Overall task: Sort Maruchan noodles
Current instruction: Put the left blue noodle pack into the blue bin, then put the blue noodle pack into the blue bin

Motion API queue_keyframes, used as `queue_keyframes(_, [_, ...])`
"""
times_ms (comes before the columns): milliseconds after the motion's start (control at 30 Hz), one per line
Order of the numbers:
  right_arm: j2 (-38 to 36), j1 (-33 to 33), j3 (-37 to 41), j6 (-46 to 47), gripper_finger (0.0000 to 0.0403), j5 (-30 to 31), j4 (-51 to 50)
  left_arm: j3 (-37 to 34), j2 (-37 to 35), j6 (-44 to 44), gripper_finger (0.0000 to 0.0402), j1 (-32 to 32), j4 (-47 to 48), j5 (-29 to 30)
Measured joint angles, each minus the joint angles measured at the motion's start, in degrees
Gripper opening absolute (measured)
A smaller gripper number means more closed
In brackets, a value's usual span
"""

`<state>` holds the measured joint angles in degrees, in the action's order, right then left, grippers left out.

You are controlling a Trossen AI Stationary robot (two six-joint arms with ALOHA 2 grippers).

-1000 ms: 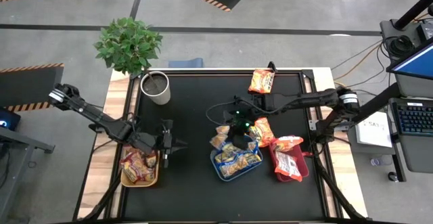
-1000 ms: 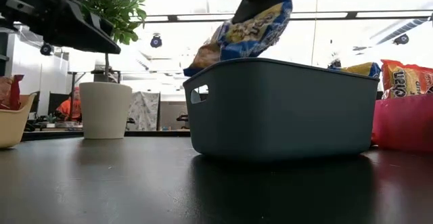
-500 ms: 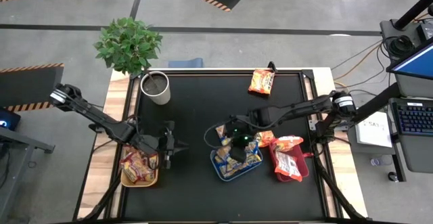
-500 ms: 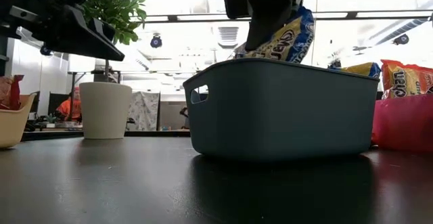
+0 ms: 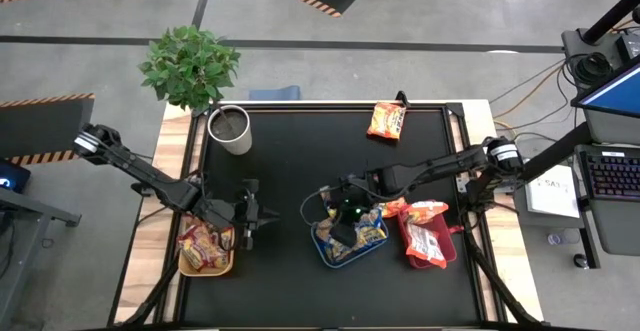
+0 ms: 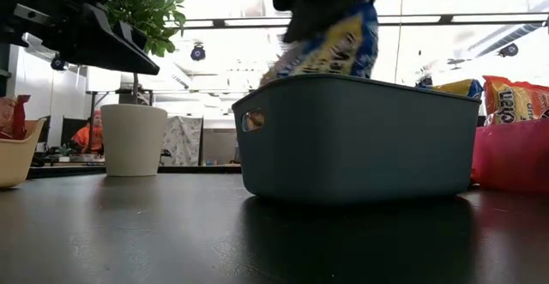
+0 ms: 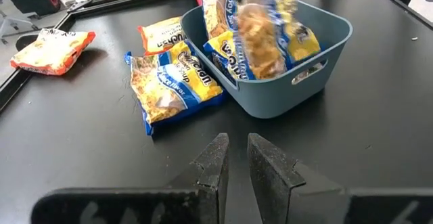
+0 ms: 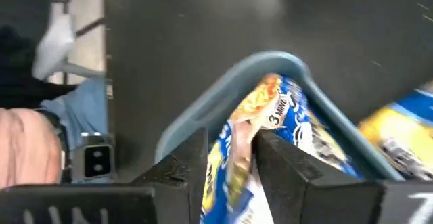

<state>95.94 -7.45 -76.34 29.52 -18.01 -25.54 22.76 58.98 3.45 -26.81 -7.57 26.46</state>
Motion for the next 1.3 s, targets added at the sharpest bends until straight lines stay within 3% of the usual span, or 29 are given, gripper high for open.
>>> queue_keyframes(300, [0.09, -4.28, 0.00, -4.19, 0.0114, 0.05, 12.10, 0.00, 0.02, 0.01, 0.0040, 0.00, -1.37, 0.01])
queue_keyframes(667, [2.58, -5.27, 0.00, -16.51, 0.0120, 0.17, 28.24, -0.04, 0.02, -1.91, 0.0040, 0.00, -5.23, 0.07])
queue_keyframes(1300, [2.01, -5.28, 0.13, -21.96, 0.0117, 0.05, 27.52, -0.04, 0.02, -3.03, 0.0040, 0.00, -6.38, 0.13])
